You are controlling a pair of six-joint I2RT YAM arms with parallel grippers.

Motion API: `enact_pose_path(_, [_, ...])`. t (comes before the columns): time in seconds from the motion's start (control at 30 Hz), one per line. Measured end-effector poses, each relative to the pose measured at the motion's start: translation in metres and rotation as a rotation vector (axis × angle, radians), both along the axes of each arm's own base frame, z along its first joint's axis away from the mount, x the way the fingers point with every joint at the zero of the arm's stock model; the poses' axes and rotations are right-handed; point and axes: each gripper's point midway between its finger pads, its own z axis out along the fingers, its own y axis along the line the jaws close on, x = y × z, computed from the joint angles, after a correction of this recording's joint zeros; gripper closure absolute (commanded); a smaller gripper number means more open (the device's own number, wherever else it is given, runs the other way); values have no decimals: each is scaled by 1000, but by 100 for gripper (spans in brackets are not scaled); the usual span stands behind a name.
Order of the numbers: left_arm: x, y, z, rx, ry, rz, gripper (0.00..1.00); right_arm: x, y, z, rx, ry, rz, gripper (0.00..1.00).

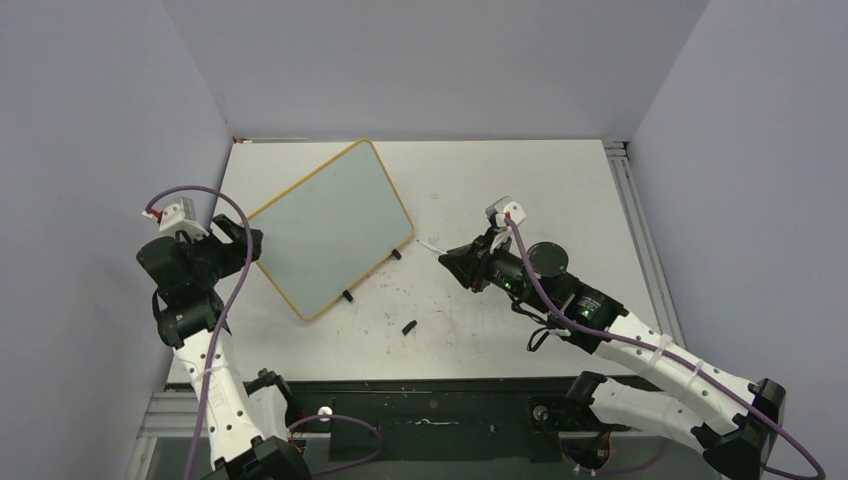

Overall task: Write a sentence on the whiteboard
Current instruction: Move the whiteboard to the center of the board.

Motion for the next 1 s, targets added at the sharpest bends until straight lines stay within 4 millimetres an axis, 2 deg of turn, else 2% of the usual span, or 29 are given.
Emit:
enact_pose_path(0.17, [-15,2,1,32,6,68,32,0,1,3,1,-21,11,95])
enact_pose_path(0.3, [-34,-1,3,78,76,137,36,0,1,4,-2,-33,16,95])
enact_pose_path(0.4, [-43,-23,13,106,91,88,42,0,1,5,2,-41,16,95])
enact_pose_path(0.5, [-46,-48,23,105,90,14,44,-2,-2,3,7,-46,11,95])
enact_pose_path(0.57, [-45,-66,22,94,99,-35,44,-2,-6,2,10,-50,-3,95])
enact_pose_path(0.63, [-44,-89,11,81,126,-92,44,-2,-10,4,16,-56,-17,95])
enact_pose_path(0.83, [-50,-166,-42,129,272,-247,45,-1,-29,23,50,-99,-90,95])
enact_pose_path(0.93, [-48,-183,-71,147,309,-218,46,0,-40,26,48,-110,-133,95])
enact_pose_path(1.0, [-49,-186,-92,159,334,-180,47,1,-46,26,40,-113,-157,95])
